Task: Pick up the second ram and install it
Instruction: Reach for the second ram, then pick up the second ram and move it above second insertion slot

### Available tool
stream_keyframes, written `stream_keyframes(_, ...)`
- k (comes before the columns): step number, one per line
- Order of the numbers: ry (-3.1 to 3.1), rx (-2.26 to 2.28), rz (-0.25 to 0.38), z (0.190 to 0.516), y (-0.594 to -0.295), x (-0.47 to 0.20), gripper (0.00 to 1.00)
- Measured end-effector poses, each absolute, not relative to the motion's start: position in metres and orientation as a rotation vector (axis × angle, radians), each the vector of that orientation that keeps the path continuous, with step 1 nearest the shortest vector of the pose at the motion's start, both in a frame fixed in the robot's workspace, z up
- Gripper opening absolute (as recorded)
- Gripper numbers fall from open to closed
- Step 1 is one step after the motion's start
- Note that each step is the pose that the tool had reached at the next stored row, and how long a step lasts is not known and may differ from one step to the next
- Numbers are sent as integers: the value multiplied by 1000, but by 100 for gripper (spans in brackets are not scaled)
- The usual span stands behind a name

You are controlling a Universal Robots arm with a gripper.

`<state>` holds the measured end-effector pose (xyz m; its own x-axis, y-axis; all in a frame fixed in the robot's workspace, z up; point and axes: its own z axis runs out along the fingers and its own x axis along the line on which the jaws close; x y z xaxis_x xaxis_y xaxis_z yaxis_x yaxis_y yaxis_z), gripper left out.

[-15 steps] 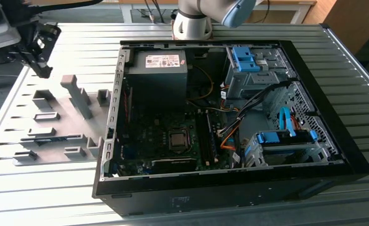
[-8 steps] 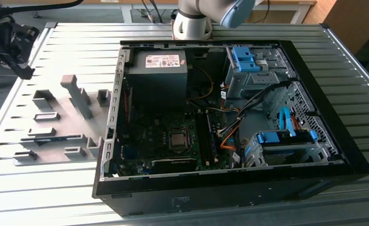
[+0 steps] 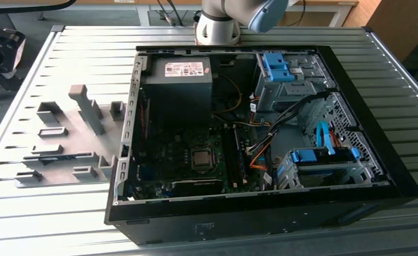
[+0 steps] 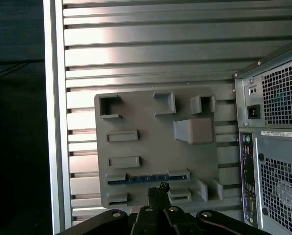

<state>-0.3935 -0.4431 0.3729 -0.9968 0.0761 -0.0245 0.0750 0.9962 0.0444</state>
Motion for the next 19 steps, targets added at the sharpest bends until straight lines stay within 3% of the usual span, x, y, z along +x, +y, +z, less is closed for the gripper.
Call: stream_keyframes(19,3117,-31,70,373,-443,-394,10)
